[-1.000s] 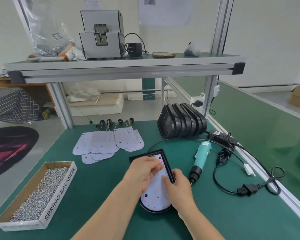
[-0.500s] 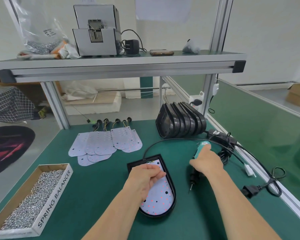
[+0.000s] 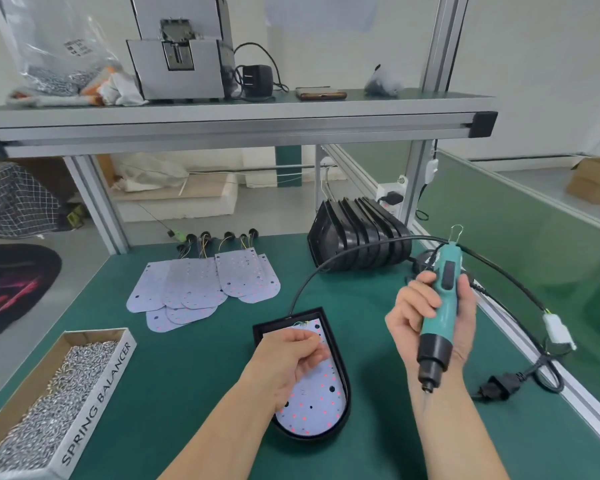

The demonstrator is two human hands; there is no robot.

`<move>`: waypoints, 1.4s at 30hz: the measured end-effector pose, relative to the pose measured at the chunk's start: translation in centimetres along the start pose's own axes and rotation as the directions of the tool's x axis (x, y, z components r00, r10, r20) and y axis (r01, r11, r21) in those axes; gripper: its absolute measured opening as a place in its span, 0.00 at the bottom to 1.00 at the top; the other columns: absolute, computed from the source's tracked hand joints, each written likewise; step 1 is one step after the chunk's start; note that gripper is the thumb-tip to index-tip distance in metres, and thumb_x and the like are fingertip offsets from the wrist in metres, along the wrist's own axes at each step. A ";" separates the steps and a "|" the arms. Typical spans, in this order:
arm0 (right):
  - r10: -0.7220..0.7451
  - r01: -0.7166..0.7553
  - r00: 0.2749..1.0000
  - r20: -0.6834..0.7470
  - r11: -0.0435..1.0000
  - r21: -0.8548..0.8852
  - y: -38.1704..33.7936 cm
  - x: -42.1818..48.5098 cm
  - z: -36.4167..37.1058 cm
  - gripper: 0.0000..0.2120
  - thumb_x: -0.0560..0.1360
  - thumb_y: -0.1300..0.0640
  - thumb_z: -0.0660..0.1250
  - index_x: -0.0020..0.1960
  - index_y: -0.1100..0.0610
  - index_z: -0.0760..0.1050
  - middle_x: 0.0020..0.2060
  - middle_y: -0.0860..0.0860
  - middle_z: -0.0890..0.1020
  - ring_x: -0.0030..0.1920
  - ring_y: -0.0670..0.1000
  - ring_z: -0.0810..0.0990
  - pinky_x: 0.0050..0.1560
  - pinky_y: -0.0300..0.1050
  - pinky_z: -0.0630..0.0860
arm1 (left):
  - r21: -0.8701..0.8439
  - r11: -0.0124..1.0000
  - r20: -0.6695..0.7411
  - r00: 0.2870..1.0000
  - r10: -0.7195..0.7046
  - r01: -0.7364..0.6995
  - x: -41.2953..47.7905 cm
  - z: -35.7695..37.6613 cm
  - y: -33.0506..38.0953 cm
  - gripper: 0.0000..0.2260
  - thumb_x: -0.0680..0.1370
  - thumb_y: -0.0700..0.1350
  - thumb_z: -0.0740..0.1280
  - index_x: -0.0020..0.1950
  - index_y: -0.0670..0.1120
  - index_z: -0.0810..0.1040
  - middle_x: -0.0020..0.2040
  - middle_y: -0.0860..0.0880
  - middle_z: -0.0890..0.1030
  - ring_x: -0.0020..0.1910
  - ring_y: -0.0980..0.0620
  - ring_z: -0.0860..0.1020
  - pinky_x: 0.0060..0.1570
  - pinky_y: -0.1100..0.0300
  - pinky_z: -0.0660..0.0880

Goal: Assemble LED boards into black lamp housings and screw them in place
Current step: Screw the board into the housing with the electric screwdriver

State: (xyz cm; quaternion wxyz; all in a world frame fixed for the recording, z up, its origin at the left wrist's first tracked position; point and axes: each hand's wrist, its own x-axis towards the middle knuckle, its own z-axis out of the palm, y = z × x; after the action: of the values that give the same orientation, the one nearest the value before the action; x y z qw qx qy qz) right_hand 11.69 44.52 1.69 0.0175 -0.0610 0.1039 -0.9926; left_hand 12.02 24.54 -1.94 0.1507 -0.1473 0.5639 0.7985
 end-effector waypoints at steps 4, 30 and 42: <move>-0.149 0.148 0.989 -0.004 0.988 -0.037 1.0 0.2 1.5 0.16 0.71 0.45 0.67 0.55 0.51 0.80 0.31 0.44 0.68 0.30 0.43 0.64 0.28 0.33 0.57 | -0.023 0.999 0.025 0.999 -0.027 0.027 0.1 -0.3 0.1 0.05 0.78 0.27 0.65 0.44 0.34 0.78 0.36 0.41 0.82 0.34 0.49 0.84 0.36 0.65 0.80; -0.356 -0.001 0.842 -0.405 0.750 -0.662 -5.8 0.1 -0.3 0.10 0.71 0.52 0.72 0.49 0.57 0.78 0.32 0.49 0.76 0.28 0.44 0.71 0.27 0.35 0.68 | -0.067 0.996 0.007 0.999 -0.053 0.054 0.5 -0.4 0.0 0.05 0.75 0.25 0.68 0.45 0.33 0.80 0.40 0.36 0.84 0.38 0.43 0.86 0.36 0.63 0.81; -0.397 0.194 0.890 -0.226 0.777 -0.599 0.9 2.2 2.9 0.07 0.74 0.59 0.73 0.40 0.54 0.75 0.29 0.49 0.75 0.29 0.46 0.71 0.29 0.36 0.69 | -0.068 0.993 0.028 0.995 -0.095 0.097 0.2 -0.8 0.4 0.03 0.79 0.32 0.66 0.49 0.32 0.79 0.40 0.36 0.84 0.37 0.46 0.85 0.35 0.62 0.81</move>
State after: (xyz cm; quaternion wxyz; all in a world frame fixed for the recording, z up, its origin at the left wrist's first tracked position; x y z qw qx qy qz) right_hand 9.89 42.98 4.59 -0.1779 0.0929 0.3809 -0.9026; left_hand 11.71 23.67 -1.97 0.1905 -0.1694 0.5262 0.8112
